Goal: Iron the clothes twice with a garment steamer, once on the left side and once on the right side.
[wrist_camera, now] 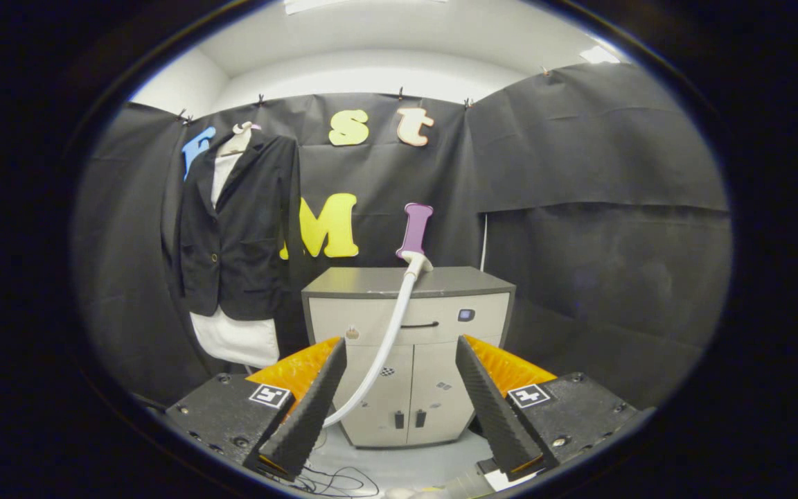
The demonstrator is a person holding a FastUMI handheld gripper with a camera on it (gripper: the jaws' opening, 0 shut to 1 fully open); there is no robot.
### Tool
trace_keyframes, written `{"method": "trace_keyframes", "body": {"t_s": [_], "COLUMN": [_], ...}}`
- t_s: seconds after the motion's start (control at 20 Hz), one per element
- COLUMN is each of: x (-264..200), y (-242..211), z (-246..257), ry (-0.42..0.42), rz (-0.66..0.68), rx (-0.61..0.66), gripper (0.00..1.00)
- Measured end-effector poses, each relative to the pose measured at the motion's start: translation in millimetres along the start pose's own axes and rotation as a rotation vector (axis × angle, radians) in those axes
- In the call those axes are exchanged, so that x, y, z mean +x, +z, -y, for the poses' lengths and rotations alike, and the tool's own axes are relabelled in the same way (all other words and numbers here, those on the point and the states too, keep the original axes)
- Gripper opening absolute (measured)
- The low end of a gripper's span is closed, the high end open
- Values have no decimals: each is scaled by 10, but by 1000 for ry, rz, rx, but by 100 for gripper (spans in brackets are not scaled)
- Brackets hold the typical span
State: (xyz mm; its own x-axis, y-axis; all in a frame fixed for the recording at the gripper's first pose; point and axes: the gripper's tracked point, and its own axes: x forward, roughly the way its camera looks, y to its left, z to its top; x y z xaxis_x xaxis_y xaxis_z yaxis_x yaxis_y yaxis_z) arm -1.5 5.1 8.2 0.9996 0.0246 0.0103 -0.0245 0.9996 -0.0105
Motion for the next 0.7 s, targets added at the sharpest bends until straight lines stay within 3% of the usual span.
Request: {"method": "trace_keyframes", "body": {"t_s": [0.4, 0.7], "x": [150, 721], "y": [139, 437], "z": [56, 321], "ry": [-23, -49], "rz": [6, -12], "rx": [-3, 0], "gripper": [99, 99]}}
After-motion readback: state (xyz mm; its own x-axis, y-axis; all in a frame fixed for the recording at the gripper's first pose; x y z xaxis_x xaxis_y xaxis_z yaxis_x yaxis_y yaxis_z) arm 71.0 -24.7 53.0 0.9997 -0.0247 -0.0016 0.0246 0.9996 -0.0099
